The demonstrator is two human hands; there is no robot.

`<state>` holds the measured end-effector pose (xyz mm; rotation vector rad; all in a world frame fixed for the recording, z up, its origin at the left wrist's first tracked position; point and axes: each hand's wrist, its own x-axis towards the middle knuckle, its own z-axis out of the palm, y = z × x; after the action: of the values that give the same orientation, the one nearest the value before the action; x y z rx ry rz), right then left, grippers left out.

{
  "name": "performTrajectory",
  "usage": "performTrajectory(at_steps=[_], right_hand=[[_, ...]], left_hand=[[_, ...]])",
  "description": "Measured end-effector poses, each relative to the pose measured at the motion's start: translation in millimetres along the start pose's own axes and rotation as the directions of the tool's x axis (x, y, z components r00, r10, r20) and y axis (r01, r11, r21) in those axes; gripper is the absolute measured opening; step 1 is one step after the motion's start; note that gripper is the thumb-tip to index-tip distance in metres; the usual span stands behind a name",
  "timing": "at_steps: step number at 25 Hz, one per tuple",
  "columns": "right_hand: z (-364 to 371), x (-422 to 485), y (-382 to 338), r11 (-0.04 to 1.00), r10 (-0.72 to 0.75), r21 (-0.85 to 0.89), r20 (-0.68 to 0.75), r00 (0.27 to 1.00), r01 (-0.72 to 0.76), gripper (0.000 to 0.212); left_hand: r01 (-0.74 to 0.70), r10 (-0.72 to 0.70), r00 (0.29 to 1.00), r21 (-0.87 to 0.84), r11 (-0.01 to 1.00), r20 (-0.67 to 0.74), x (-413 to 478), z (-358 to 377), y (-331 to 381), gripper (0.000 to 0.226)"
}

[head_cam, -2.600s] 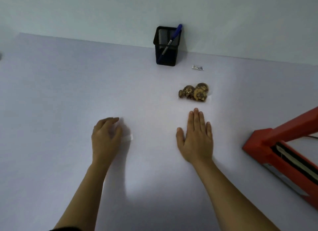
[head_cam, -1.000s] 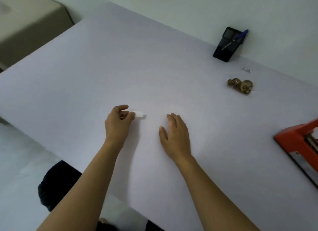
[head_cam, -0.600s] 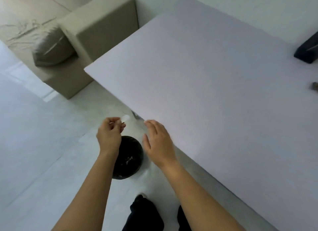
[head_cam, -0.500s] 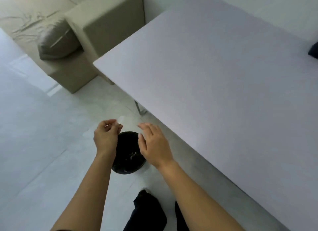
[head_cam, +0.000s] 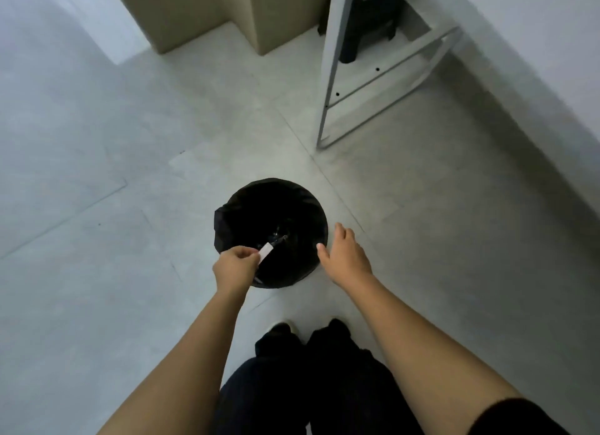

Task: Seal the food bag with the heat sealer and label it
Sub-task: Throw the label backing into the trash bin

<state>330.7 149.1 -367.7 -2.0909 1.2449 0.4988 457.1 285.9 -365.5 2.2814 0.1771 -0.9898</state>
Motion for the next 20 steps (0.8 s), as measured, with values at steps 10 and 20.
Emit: performTrajectory(at_steps=[10,20], right_hand=[[125,97,42,0.972,0.186,0.156,-0.069,0.98,-0.173,0.045],[34,14,-26,0.997,-0.07,0.002,-0.12,0.99,0.071,0.059]], left_hand=[[-0.154,0.135,0.988,0.365,0.918,0.076,130,86,-73,0.015],[-0.212,0.227,0.974,0.423,0.881,0.016,39,0,1,0.02]])
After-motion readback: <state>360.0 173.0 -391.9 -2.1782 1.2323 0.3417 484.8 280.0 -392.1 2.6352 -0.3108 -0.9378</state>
